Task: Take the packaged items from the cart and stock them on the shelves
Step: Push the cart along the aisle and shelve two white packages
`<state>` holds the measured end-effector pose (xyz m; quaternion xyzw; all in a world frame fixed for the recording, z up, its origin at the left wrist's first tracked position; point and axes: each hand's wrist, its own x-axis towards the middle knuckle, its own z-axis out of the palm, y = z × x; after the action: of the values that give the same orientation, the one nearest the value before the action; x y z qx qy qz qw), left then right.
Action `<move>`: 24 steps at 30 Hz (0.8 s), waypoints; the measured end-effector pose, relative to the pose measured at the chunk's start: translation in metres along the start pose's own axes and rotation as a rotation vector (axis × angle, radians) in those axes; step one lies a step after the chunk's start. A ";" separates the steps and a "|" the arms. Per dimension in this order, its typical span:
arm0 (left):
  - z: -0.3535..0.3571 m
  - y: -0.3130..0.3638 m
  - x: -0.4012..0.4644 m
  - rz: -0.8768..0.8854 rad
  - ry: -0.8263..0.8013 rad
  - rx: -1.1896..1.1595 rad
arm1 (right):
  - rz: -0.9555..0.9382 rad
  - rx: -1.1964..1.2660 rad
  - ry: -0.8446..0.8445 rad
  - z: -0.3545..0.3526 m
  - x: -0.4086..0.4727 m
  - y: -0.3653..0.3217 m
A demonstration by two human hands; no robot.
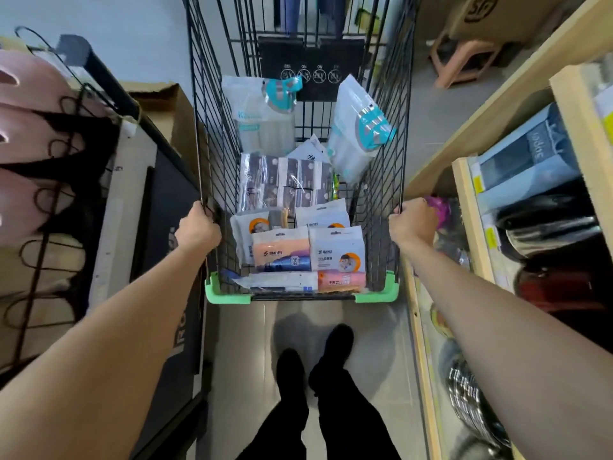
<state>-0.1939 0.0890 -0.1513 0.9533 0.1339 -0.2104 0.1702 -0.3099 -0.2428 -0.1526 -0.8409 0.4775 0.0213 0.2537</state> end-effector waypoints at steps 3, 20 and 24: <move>0.003 -0.032 -0.021 0.039 -0.049 0.012 | 0.001 0.003 0.014 -0.003 -0.042 0.017; 0.052 -0.173 -0.191 -0.033 -0.092 -0.019 | 0.023 0.031 -0.004 -0.015 -0.217 0.146; 0.063 -0.206 -0.234 -0.045 -0.090 0.009 | 0.022 0.011 0.025 -0.015 -0.260 0.180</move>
<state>-0.4888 0.2086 -0.1559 0.9405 0.1464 -0.2574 0.1668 -0.6004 -0.1178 -0.1406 -0.8344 0.4902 0.0110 0.2519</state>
